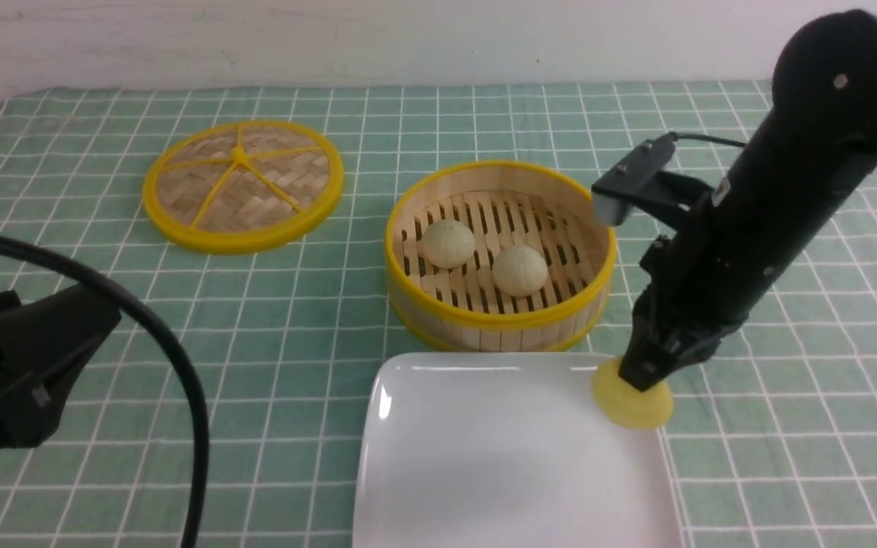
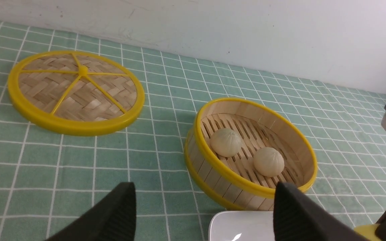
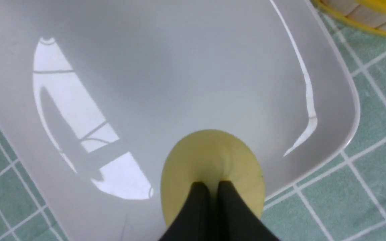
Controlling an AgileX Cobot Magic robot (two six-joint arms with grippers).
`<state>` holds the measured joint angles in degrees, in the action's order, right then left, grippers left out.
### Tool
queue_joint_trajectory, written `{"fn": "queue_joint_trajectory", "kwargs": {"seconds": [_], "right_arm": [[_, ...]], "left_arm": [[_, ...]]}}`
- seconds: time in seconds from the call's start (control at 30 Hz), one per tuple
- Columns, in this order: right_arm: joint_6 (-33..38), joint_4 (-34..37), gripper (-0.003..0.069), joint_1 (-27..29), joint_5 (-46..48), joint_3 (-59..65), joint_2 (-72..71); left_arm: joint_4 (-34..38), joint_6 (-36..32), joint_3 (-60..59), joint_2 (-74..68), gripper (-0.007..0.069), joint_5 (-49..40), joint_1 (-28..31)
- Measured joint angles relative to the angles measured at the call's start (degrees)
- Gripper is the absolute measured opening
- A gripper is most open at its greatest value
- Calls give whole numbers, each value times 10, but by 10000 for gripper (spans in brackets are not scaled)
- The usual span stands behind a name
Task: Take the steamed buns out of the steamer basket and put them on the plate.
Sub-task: Use the right arm to put the steamed stuffed bun into the plate, then use the right arm to grab the steamed stuffed bun that is closest to it
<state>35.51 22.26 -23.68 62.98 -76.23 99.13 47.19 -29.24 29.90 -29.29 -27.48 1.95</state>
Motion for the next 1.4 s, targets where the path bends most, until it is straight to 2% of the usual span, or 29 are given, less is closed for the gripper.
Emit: {"fn": "queue_joint_trajectory", "kwargs": {"seconds": [0.4,0.87,1.03,1.07,1.17,1.2,1.27,1.4], "right_arm": [[47,11,18,0,-61,6,66],[99,38,31,0,-68,6,80],[99,40,104,0,-68,6,80],[99,41,162,0,-69,6,80],[99,41,265,0,-71,6,80],[99,41,273,0,-71,6,80],[99,41,353,0,-77,5,80],[99,41,409,0,-81,-13,77]], "left_arm": [[0,0,0,0,544,-1,0],[0,0,0,0,544,-3,0],[0,0,0,0,544,-5,0],[0,0,0,0,544,-5,0],[0,0,0,0,544,-5,0],[0,0,0,0,544,-5,0],[0,0,0,0,544,-5,0],[0,0,0,0,544,-5,0]]}}
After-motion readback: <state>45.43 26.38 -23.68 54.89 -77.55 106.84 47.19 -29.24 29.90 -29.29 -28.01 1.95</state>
